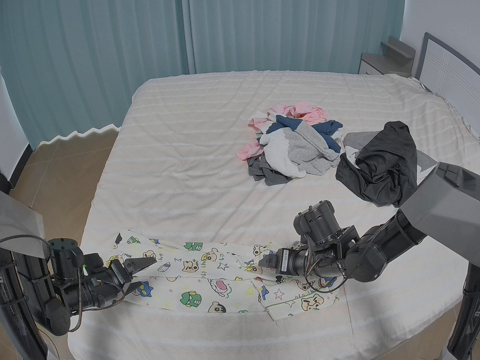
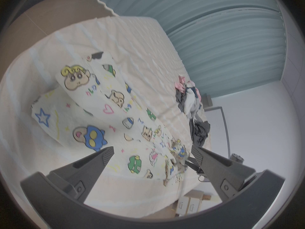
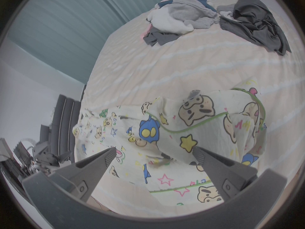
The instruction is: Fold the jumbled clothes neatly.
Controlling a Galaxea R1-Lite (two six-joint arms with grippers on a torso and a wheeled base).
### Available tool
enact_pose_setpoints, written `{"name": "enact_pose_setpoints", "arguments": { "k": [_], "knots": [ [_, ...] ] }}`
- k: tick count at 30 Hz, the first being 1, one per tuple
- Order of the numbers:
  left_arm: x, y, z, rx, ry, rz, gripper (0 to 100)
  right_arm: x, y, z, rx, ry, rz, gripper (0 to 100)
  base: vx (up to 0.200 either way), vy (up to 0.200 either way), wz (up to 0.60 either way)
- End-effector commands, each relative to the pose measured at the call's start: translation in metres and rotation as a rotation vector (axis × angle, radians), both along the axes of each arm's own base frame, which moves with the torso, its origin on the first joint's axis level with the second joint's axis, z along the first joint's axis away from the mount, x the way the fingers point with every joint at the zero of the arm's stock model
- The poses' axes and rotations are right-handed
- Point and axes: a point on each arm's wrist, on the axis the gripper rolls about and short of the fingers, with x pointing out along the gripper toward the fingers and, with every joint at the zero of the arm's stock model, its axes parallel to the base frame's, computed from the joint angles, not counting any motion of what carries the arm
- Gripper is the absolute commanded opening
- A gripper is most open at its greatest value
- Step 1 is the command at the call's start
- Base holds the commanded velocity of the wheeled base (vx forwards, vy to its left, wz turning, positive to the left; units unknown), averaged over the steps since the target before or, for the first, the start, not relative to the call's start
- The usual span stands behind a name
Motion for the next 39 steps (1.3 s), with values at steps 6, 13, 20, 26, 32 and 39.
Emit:
{"name": "enact_pose_setpoints", "arguments": {
  "k": [6, 13, 20, 26, 32, 39],
  "knots": [
    [0.017, 0.004, 0.012, 0.087, -0.126, 0.134, 100, -0.017, -0.032, 0.048, 0.151, -0.123, -0.087, 100, 0.000, 0.000, 0.00],
    [0.027, 0.010, 0.017, 0.412, -0.266, 0.235, 100, -0.077, -0.089, 0.073, 0.192, -0.192, -0.137, 100, 0.000, 0.000, 0.00],
    [0.038, 0.022, 0.027, 0.639, -0.289, 0.181, 100, -0.110, -0.133, 0.076, 0.224, -0.253, -0.203, 100, 0.000, 0.000, 0.00],
    [0.062, 0.050, 0.056, 0.704, -0.139, 0.181, 100, -0.130, -0.142, 0.077, 0.266, -0.301, -0.184, 100, 0.000, 0.000, 0.00],
    [0.069, 0.068, 0.087, 0.761, -0.021, -0.082, 100, -0.139, -0.145, 0.081, 0.296, -0.321, -0.158, 100, 0.000, 0.000, 0.00],
    [0.084, 0.078, 0.049, 0.815, 0.085, -0.214, 100, -0.148, -0.144, 0.081, 0.286, -0.329, -0.117, 100, 0.000, 0.000, 0.00]
  ]
}}
